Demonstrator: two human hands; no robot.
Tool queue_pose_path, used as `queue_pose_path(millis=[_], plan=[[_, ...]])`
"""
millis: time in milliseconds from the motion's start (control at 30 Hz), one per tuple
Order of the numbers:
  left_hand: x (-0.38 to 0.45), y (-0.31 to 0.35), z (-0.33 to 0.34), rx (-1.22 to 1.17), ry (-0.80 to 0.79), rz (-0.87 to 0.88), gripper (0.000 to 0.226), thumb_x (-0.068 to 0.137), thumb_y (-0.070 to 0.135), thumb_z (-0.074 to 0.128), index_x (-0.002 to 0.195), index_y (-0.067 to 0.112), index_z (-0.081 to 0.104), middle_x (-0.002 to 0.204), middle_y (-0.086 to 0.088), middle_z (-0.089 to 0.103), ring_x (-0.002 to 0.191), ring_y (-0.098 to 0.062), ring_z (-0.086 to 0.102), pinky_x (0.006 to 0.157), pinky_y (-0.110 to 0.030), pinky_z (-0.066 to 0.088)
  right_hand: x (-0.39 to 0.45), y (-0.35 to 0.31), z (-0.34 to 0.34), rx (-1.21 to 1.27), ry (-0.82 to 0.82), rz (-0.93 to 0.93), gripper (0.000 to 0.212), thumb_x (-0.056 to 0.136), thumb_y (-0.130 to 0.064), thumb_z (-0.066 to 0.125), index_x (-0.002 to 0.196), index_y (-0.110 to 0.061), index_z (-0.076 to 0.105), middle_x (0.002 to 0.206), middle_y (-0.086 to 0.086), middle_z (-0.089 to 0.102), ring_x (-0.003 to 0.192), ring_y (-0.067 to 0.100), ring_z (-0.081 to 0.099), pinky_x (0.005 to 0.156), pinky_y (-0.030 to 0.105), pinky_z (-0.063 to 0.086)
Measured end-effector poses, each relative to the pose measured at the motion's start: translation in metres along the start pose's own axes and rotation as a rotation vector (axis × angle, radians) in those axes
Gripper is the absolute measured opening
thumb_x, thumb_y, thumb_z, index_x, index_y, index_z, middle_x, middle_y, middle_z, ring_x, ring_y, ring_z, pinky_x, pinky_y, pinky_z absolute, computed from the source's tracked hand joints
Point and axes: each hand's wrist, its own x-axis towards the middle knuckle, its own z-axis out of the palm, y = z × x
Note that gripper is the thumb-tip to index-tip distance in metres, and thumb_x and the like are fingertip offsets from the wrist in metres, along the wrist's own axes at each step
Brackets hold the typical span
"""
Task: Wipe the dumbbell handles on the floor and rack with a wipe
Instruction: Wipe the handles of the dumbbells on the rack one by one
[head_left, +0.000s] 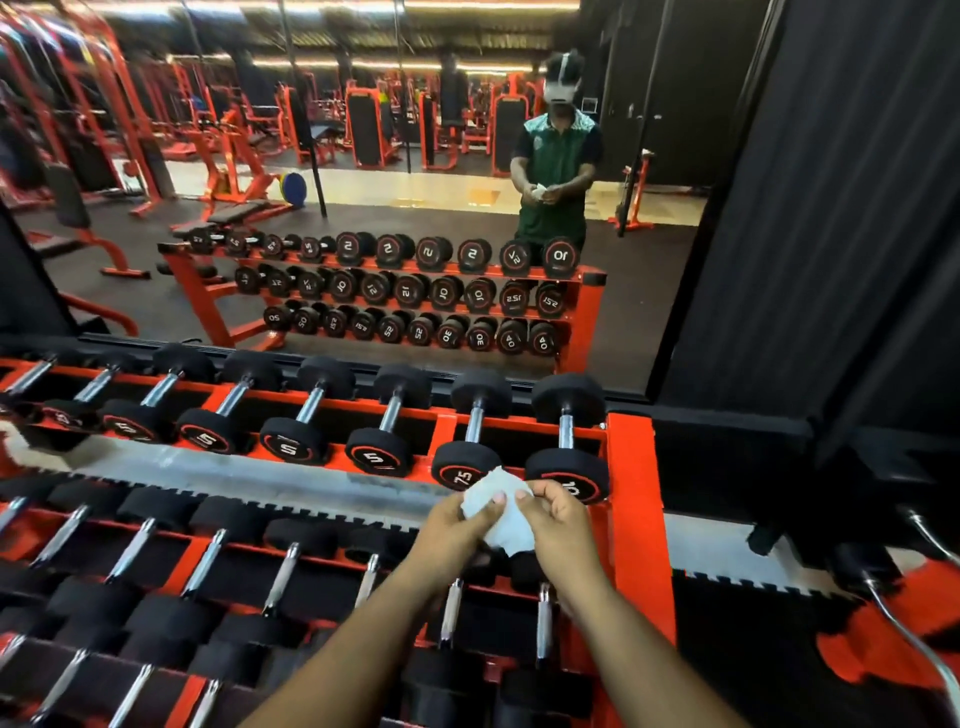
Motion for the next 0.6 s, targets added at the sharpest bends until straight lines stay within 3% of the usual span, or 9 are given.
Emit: queue_pose_path(millis=[100,200,300,433,533,600], plan=[[0.004,-0.002,0.041,-0.033,0.164,-0.020,0.025,0.097,0.023,0.069,0.107,0.000,0.069,0.080,-0.007,0.074,0.063,-0.013,0.068,0.056,-0.028,0.054,0.007,0.004,-0.036,0.018,-0.010,0.006,0.009,0.099,-0.016,0.062,0.094,-0.012,0.068,0.081,0.003,0.074,0.074,0.018,0.068,0.066,0.037,0.055],[0.003,-0.001,0.057,-0.081,0.273,-0.020,0.019,0.097,0.017,0.069,0.108,0.002,0.069,0.087,-0.009,0.076,0.068,-0.014,0.070,0.058,-0.028,0.057,0.012,0.008,-0.059,0.020,-0.018,0.037,0.013,0.097,-0.024,0.066,0.093,-0.011,0.065,0.090,0.015,0.072,0.080,0.027,0.068,0.060,0.045,0.061],[0.004,0.003,0.058,-0.049,0.261,-0.007,0.018,0.099,0.013,0.064,0.111,0.000,0.068,0.093,-0.014,0.075,0.071,-0.016,0.071,0.058,-0.028,0.057,0.016,0.007,-0.071,0.050,-0.114,0.107,0.015,0.097,-0.027,0.067,0.098,-0.012,0.065,0.099,0.015,0.073,0.089,0.031,0.071,0.061,0.040,0.061],[0.005,0.009,0.052,0.016,0.207,0.001,0.017,0.103,0.004,0.054,0.114,-0.001,0.066,0.092,-0.015,0.074,0.076,-0.023,0.068,0.061,-0.029,0.055,0.020,-0.003,-0.070,0.102,-0.299,0.190,0.017,0.099,-0.022,0.063,0.115,-0.018,0.066,0.103,0.004,0.077,0.092,0.023,0.075,0.078,0.043,0.062],[0.006,0.014,0.049,-0.011,0.210,0.015,0.024,0.103,0.001,0.047,0.119,0.005,0.064,0.090,-0.012,0.072,0.078,-0.027,0.060,0.062,-0.031,0.051,0.028,-0.004,-0.062,0.075,-0.295,0.128,0.014,0.099,-0.013,0.062,0.111,-0.013,0.070,0.098,0.004,0.078,0.091,0.024,0.075,0.075,0.032,0.058],[0.008,0.017,0.046,-0.055,0.217,0.030,0.021,0.103,0.014,0.053,0.122,0.009,0.062,0.096,-0.014,0.072,0.082,-0.024,0.064,0.068,-0.036,0.052,0.031,-0.005,-0.052,0.055,-0.246,0.103,0.011,0.097,-0.012,0.064,0.106,-0.010,0.070,0.095,0.005,0.078,0.091,0.026,0.075,0.077,0.033,0.058]])
